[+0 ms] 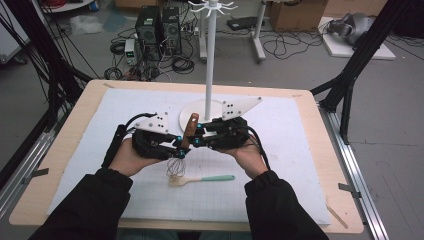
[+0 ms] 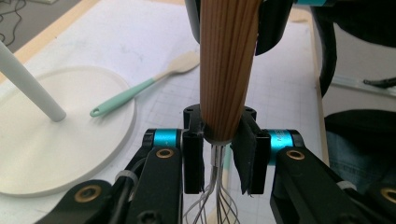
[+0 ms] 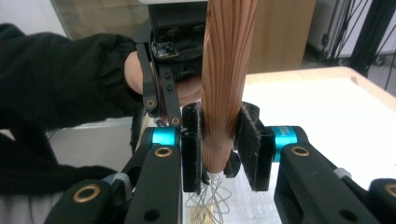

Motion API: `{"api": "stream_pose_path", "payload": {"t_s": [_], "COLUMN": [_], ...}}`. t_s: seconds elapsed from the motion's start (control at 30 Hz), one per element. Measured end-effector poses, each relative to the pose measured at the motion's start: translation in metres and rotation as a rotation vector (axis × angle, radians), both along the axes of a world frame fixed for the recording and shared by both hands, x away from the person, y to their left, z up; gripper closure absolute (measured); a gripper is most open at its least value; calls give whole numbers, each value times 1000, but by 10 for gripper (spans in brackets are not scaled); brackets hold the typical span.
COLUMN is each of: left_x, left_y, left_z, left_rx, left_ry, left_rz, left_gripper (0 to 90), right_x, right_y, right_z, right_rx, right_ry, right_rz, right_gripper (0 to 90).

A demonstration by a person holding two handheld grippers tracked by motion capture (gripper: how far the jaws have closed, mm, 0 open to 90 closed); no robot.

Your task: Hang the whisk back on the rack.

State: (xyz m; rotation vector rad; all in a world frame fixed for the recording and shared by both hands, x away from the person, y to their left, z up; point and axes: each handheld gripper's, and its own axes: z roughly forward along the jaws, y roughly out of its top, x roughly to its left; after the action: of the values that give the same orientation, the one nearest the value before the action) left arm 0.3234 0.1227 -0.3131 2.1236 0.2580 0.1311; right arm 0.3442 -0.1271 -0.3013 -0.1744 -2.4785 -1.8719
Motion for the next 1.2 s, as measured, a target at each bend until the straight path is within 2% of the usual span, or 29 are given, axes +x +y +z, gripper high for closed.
{"api": "stream_pose_path", "payload": {"t_s": [0.17, 0.33, 0.47, 0.6, 0.77, 0.87, 0.9, 1.0, 1.1, 1.17, 1.2], "left_x": [-1, 0, 1, 1, 1, 1, 1, 0, -2, -4, -5], "left_y": [1, 3, 3, 3, 3, 4, 4, 5, 8, 12, 14], "left_z": [3, 4, 4, 4, 5, 4, 4, 3, 3, 3, 3], "left_rx": [-28, -44, -65, -100, -110, -112, -100, -106, -120, -121, -124], "left_ry": [-3, -4, 5, 16, 13, 13, 8, 6, 2, -5, -10], "left_rz": [10, 17, 27, 36, 37, 40, 38, 41, 62, 66, 74], "left_gripper": [742, 742, 742, 742, 741, 738, 738, 719, 631, 618, 581], "right_x": [0, 1, 1, 2, 2, 3, 3, 2, 4, 5, 7], "right_y": [1, 2, 2, 3, 8, 8, 8, 10, 7, 5, 1], "right_z": [0, -2, -5, -6, -9, -9, -9, -8, -6, -6, -6], "right_rx": [29, 56, 94, 109, 105, 106, 106, 83, 66, 64, 54], "right_ry": [-9, 4, 15, 15, 20, 42, 42, 37, 44, 47, 55], "right_rz": [2, -10, -25, -31, -34, -34, -34, -39, -61, -68, -88], "right_gripper": [712, 709, 708, 706, 707, 719, 719, 721, 722, 722, 722]}}
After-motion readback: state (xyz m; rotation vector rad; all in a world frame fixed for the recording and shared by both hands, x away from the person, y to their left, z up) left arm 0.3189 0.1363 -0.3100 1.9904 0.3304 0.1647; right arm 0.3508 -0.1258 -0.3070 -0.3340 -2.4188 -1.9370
